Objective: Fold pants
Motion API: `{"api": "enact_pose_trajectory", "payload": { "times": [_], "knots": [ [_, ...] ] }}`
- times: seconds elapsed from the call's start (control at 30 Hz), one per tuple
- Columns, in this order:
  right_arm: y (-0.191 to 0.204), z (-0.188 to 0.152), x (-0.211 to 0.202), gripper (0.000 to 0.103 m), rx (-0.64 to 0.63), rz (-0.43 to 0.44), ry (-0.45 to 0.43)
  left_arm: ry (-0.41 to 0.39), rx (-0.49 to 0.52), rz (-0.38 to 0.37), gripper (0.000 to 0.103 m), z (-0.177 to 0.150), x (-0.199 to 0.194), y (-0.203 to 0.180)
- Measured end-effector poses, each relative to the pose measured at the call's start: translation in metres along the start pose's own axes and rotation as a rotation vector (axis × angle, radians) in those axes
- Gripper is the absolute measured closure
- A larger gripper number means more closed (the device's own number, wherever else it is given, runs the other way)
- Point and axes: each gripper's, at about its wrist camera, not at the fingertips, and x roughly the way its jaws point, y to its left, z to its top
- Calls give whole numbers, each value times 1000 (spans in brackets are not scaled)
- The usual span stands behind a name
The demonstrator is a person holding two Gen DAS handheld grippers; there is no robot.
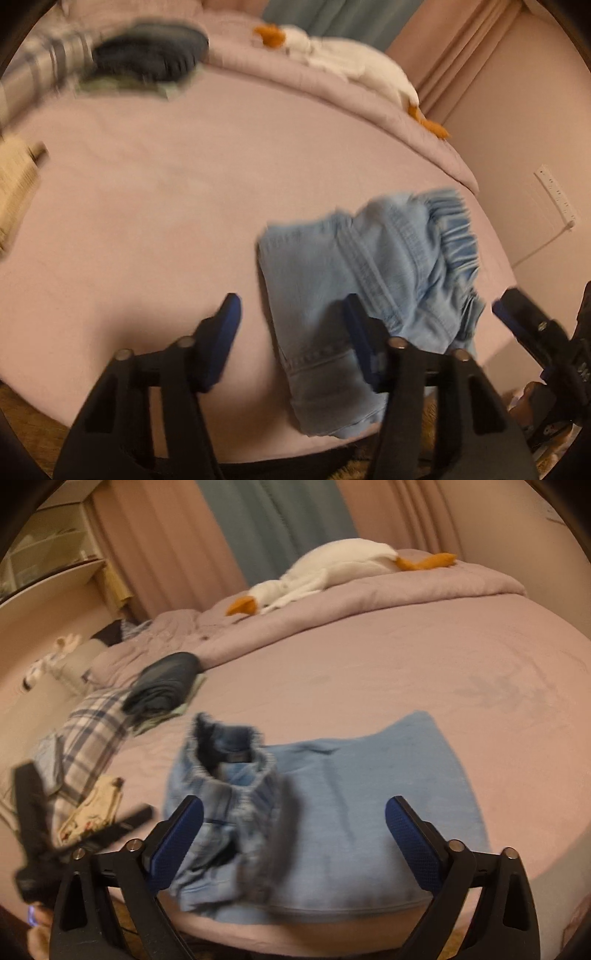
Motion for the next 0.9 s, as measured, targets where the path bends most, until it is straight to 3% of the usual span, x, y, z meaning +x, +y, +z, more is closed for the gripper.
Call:
{"api": "enact_pose_trajectory", "payload": {
  "times": [0.2,0.27,0.4,0.43,0.47,0.63,0.73,0.8,0.9],
  "knots": [
    [30,8,18,18,-67,133,29,38,18,-38,53,-7,14,-3],
    [36,6,32,35,-82,118,61,44,28,-48,53,-9,16,-5],
    [39,-3,60,42,-117,18,104,59,35,-77,53,-13,21,-5],
    [37,-4,66,51,-122,-11,114,62,34,-81,53,-13,21,-5],
    [36,-5,68,70,-129,-41,118,61,33,-90,53,-12,21,-6],
    [21,-3,38,74,-43,1,53,36,20,-145,51,-8,6,-7],
    [12,-3,27,74,-27,-50,40,3,48,-133,50,-6,3,-12],
    [1,-6,34,74,-15,-103,65,25,49,-127,49,-7,11,-12],
    [-16,-15,55,74,35,-105,171,76,34,-150,49,-10,27,-10]
  ]
}}
